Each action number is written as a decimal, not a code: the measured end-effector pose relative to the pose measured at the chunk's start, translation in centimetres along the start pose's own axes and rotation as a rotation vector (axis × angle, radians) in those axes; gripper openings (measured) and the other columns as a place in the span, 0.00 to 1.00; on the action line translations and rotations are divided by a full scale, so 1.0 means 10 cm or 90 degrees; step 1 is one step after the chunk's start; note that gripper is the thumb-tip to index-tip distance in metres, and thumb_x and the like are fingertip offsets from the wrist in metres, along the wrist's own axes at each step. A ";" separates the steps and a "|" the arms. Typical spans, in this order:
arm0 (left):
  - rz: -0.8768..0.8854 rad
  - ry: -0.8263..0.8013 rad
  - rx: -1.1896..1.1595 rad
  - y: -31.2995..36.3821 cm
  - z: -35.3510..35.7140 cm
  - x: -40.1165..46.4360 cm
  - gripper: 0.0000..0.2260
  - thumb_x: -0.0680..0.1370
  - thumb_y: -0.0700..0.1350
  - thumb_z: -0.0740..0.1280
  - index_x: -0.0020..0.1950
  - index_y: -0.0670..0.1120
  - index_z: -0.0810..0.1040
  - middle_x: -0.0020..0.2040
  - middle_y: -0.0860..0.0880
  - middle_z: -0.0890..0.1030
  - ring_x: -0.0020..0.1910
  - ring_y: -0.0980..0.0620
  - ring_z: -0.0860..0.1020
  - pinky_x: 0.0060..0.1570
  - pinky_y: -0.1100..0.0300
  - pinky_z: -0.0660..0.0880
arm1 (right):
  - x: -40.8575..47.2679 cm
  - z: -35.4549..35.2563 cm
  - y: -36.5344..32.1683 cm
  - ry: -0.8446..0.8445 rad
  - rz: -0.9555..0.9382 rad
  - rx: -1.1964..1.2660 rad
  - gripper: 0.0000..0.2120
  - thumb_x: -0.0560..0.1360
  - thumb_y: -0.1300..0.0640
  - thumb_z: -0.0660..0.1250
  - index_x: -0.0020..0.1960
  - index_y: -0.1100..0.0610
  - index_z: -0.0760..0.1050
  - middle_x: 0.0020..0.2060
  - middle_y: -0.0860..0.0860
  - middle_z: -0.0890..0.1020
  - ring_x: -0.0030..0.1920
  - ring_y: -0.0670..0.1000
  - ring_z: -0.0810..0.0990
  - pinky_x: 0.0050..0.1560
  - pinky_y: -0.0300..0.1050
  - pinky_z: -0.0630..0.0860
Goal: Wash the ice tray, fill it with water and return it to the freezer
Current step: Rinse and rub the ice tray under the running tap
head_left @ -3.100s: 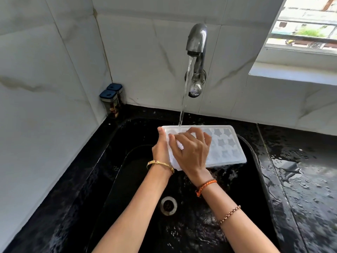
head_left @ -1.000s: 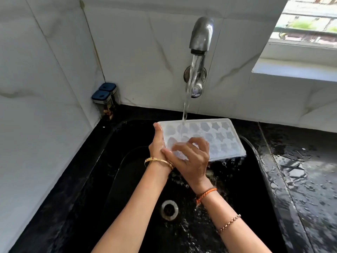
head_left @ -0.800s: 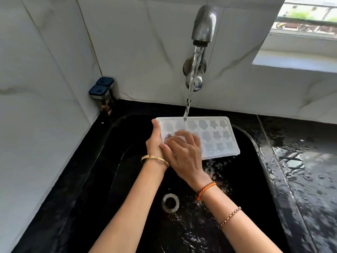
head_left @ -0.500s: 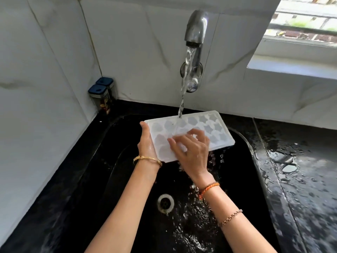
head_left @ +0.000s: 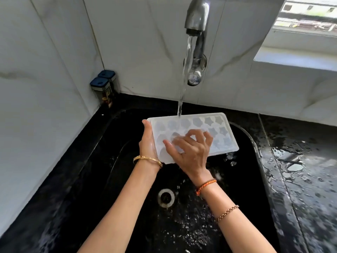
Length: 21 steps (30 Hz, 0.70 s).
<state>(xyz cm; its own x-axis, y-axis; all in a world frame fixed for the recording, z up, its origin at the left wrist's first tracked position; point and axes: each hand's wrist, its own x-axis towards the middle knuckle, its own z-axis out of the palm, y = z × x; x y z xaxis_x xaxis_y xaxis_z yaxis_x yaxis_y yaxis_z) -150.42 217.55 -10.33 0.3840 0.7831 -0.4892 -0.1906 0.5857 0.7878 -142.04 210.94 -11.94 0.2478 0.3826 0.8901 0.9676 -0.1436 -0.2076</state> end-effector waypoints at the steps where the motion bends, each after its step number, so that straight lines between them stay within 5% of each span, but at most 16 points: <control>1: 0.003 0.023 0.023 0.01 0.00 0.01 0.36 0.74 0.69 0.49 0.74 0.48 0.60 0.75 0.49 0.63 0.73 0.49 0.63 0.72 0.53 0.61 | -0.01 0.00 -0.01 -0.011 0.018 0.010 0.18 0.68 0.43 0.66 0.25 0.54 0.78 0.25 0.45 0.82 0.43 0.46 0.74 0.48 0.49 0.62; 5: -0.015 -0.058 -0.074 0.01 -0.01 0.02 0.35 0.74 0.68 0.51 0.71 0.45 0.67 0.70 0.42 0.70 0.69 0.42 0.70 0.70 0.45 0.64 | 0.00 0.01 0.00 -0.101 -0.031 -0.013 0.20 0.73 0.47 0.61 0.26 0.55 0.78 0.29 0.46 0.84 0.44 0.51 0.82 0.51 0.49 0.60; 9: 0.006 -0.027 -0.024 -0.02 -0.02 0.03 0.36 0.74 0.69 0.50 0.73 0.46 0.64 0.72 0.44 0.68 0.71 0.45 0.67 0.71 0.47 0.62 | 0.03 0.03 0.01 -0.017 -0.047 -0.035 0.19 0.70 0.49 0.66 0.22 0.54 0.73 0.21 0.45 0.80 0.36 0.49 0.81 0.49 0.49 0.62; 13: -0.005 -0.060 -0.101 0.01 0.00 0.00 0.36 0.73 0.69 0.51 0.68 0.43 0.71 0.66 0.39 0.74 0.65 0.40 0.73 0.68 0.42 0.66 | 0.01 0.02 -0.06 -0.013 0.048 0.002 0.14 0.69 0.49 0.66 0.27 0.54 0.78 0.26 0.45 0.82 0.46 0.47 0.75 0.50 0.48 0.60; 16: -0.007 -0.067 -0.119 0.06 0.01 0.01 0.36 0.74 0.68 0.52 0.67 0.42 0.72 0.64 0.37 0.75 0.64 0.37 0.74 0.66 0.41 0.67 | 0.03 0.04 -0.05 -0.085 -0.003 -0.006 0.14 0.71 0.50 0.63 0.31 0.54 0.79 0.26 0.46 0.83 0.48 0.51 0.81 0.53 0.49 0.59; 21: -0.018 -0.052 -0.098 0.01 0.01 0.04 0.35 0.74 0.68 0.52 0.66 0.41 0.72 0.64 0.37 0.75 0.63 0.38 0.74 0.66 0.42 0.68 | 0.04 0.06 0.00 -0.021 -0.013 -0.042 0.16 0.67 0.50 0.67 0.23 0.55 0.72 0.19 0.46 0.77 0.41 0.49 0.80 0.49 0.49 0.62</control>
<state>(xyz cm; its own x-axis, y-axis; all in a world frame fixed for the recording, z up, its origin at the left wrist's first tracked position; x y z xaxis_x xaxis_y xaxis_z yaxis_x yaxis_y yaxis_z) -150.18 217.93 -10.42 0.4618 0.7499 -0.4737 -0.3128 0.6374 0.7041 -141.95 211.63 -11.80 0.2306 0.4153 0.8800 0.9674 -0.1952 -0.1614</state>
